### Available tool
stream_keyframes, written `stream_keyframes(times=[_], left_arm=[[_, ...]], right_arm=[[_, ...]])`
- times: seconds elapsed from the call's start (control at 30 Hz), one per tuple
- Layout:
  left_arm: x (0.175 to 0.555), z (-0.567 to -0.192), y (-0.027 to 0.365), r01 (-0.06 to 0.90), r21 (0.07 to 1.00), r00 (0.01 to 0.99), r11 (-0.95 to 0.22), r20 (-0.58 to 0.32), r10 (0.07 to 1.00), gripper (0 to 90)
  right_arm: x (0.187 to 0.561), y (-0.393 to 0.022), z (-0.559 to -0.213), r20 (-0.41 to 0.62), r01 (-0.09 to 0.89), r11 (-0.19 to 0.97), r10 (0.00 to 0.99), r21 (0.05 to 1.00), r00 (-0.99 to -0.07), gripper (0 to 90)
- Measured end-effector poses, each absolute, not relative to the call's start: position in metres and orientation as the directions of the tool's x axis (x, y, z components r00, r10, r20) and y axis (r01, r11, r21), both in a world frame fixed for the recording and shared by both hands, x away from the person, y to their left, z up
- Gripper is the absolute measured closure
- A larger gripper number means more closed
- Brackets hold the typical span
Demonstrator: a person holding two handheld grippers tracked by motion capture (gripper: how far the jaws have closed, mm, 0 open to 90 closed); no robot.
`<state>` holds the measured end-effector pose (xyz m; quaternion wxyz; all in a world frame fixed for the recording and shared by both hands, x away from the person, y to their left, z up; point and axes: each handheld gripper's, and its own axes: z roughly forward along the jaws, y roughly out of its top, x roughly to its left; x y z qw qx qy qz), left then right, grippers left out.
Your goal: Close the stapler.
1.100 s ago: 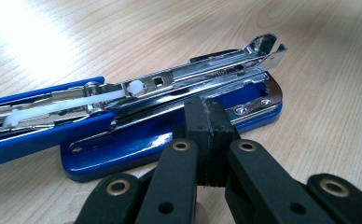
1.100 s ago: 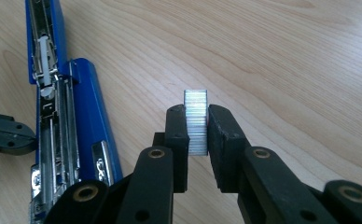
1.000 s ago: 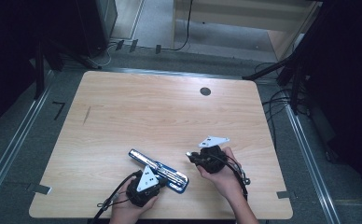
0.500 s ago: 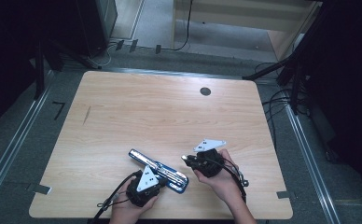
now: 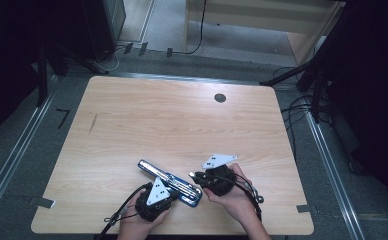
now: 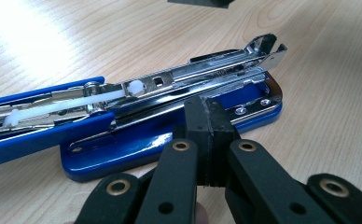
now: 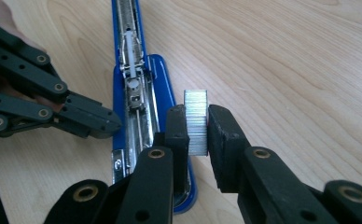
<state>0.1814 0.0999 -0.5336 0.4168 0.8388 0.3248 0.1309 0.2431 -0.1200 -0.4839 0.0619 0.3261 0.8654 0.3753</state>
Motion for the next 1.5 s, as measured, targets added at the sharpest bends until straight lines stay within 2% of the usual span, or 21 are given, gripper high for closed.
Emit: stream_keyframes(times=[1.5], left_arm=[[0.182,-0.534,0.100,0.436,0.784,0.755,-0.443,-0.051,0.653,90.0]], right_arm=[[0.230,-0.102,-0.493,0.143,0.460,0.608,0.496,0.648,-0.857,79.9]])
